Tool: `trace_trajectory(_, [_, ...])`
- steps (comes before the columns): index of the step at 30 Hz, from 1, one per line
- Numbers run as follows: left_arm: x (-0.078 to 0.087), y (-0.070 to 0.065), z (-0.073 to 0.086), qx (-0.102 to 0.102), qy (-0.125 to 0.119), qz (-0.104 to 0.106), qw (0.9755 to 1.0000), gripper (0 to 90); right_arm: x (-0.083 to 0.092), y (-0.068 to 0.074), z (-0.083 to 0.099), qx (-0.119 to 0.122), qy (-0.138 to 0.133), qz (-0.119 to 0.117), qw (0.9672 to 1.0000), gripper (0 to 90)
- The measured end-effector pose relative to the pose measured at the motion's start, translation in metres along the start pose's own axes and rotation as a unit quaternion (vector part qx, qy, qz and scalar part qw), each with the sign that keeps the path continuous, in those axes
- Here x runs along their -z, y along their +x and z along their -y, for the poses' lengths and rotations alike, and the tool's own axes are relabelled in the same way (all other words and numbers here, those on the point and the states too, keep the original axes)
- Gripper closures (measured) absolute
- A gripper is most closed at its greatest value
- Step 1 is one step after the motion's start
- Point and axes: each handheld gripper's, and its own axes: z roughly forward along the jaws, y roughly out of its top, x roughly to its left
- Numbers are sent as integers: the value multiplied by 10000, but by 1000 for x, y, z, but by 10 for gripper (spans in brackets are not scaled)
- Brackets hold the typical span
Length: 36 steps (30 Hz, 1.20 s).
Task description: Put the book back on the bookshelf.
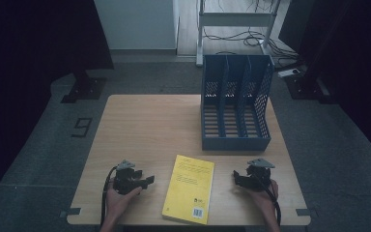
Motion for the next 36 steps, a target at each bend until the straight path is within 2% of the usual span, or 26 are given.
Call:
trace_trajectory(11, [2, 2, -1, -8, 16, 16, 10000, 327, 0, 3, 0, -74, 0, 92, 9999, 128])
trace_trajectory(14, [1, 3, -1, 28, 25, 37, 10000, 329, 1, 2, 0, -38, 14, 54, 10000, 127])
trace_trajectory(22, [2, -2, -4, -63, 33, 78, 9999, 329, 2, 3, -1, -110, 25, 143, 9998, 160])
trace_trajectory(24, [4, -2, -4, -42, 6, 90, 10000, 330, 4, 3, -2, -176, -43, 155, 9997, 166])
trace_trajectory(30, [4, -2, -4, -19, 16, 118, 9999, 335, 11, 2, -4, -414, -240, -18, 9989, 181])
trace_trajectory(36, [0, -10, -5, -138, 96, 180, 9997, 334, 20, 10, -9, -443, -579, -109, 9973, 218])
